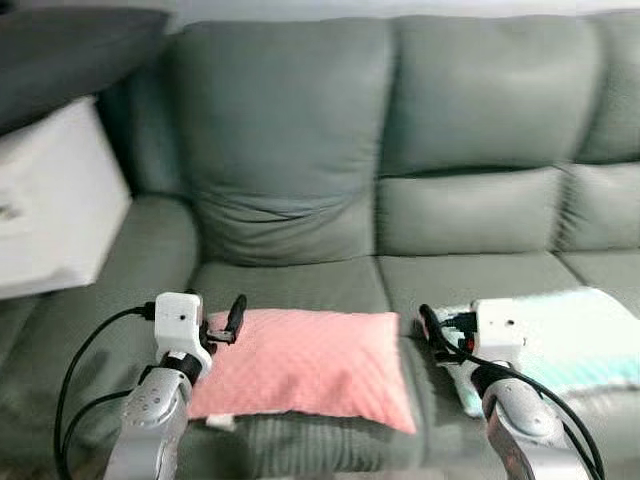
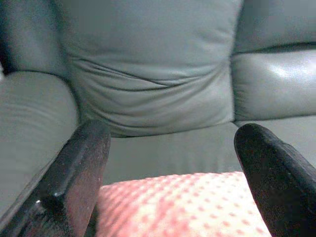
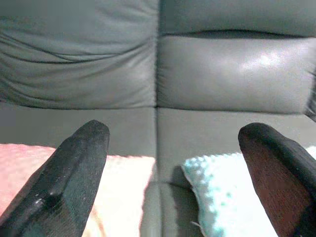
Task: Move the pillow to the sofa
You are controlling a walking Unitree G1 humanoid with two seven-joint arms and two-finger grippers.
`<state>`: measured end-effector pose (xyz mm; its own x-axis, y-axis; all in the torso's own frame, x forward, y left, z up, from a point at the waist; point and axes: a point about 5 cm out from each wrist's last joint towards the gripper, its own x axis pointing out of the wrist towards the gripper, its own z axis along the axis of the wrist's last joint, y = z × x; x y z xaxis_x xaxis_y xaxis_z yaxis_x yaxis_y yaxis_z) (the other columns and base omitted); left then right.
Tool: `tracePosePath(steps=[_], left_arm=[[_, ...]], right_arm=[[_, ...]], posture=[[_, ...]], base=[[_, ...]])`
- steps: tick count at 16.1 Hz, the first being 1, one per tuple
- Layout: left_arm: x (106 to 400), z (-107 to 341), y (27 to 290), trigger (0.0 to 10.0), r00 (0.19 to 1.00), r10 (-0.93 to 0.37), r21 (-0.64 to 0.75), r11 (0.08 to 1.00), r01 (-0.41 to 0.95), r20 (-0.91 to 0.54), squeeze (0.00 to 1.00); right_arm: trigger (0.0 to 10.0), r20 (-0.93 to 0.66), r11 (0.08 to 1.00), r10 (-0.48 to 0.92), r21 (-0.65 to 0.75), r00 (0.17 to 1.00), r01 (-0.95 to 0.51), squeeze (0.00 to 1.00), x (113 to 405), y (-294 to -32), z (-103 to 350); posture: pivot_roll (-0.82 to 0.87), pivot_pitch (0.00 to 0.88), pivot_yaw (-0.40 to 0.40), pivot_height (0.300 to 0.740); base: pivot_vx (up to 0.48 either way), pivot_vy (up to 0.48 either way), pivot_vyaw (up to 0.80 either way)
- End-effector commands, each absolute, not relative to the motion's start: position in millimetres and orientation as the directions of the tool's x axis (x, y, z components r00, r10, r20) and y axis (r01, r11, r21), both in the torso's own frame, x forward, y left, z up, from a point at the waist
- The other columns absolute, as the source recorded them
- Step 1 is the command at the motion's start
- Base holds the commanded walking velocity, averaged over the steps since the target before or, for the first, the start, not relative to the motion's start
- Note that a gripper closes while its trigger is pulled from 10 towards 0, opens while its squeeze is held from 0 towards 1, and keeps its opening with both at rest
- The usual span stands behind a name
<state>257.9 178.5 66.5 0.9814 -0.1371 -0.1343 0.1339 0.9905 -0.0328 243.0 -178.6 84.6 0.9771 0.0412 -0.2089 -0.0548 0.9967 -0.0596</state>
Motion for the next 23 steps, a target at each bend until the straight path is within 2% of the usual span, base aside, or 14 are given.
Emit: tracePosePath(steps=[1, 4, 13, 23], left_arm=[[257.0, 68.5, 179.2, 10.0, 0.982, -0.132, -0.033, 0.991, 0.129, -0.137, 0.00], [256.2, 68.2, 177.3, 10.0, 0.979, -0.139, -0.034, 0.990, 0.135, -0.151, 0.00], [253.4, 65.9, 178.8, 10.0, 0.971, -0.149, -0.040, 0.989, 0.145, -0.188, 0.00], [252.4, 62.2, 176.7, 10.0, 0.965, -0.157, -0.045, 0.987, 0.151, -0.211, 0.00]], right_arm=[[10.0, -0.194, 0.996, 0.048, -0.059, 0.980, -0.061, 0.00, 243.2, -176.3, 90.4], [10.0, -0.208, 0.996, 0.048, -0.059, 0.977, -0.062, 0.00, 240.6, -177.4, 89.2], [10.0, -0.217, 0.996, 0.062, -0.050, 0.974, -0.074, 0.00, 237.7, -173.5, 85.6], [10.0, -0.216, 0.996, 0.063, -0.049, 0.974, -0.075, 0.00, 237.2, -173.5, 86.6]], posture=[[-0.05, 0.000, 0.036, 0.740], [-0.05, 0.000, 0.037, 0.740], [-0.05, 0.000, 0.047, 0.740], [-0.06, 0.000, 0.047, 0.740]], base=[[0.000, 0.000, -0.77], [0.000, 0.000, -0.64], [0.000, 0.000, 0.00], [-0.290, 0.000, 0.00]])
